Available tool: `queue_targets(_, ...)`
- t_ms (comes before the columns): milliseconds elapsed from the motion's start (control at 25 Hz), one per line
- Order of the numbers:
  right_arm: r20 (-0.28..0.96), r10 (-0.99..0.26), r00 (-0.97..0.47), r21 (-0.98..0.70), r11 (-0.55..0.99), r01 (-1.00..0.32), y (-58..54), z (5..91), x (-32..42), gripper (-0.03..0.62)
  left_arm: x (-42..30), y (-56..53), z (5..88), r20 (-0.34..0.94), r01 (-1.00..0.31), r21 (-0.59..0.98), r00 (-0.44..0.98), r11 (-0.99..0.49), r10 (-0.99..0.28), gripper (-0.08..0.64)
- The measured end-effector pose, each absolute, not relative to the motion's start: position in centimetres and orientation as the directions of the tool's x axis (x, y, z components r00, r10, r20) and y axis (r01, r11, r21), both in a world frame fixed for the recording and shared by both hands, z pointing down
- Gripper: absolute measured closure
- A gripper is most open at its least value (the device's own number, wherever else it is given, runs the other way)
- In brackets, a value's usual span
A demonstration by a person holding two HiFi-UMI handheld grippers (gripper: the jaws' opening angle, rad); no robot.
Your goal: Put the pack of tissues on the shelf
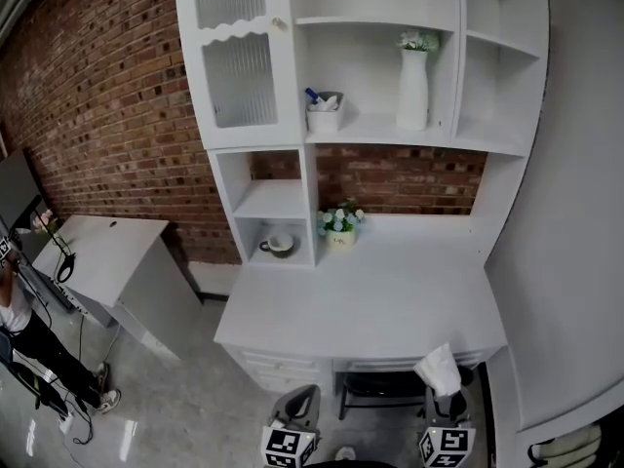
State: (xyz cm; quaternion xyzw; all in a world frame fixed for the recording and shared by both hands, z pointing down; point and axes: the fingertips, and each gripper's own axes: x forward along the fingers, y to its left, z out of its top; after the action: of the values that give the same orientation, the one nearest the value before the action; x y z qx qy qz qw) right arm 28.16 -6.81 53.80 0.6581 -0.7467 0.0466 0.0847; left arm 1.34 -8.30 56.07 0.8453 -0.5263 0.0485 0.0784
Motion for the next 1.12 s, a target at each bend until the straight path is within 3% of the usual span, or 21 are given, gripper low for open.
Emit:
queue_targets(680,0.195,-0.969,-0.150,0.000,0.153,-0.988,-11.1,54.2,31.4,0.383,5.1,-12.3,56.4,0.176,-0.903,0.058,0.429,-0.426,-0.886,0.549)
queue_targets(1120,0.195,-0.968,-0.159,-0.015,0.159,-0.987,-13.8,53.8,30.1,0.383,2.9,-14.8,57.3,0.181,-0.920,0.071,0.392,-0.385,-0.902,0.549)
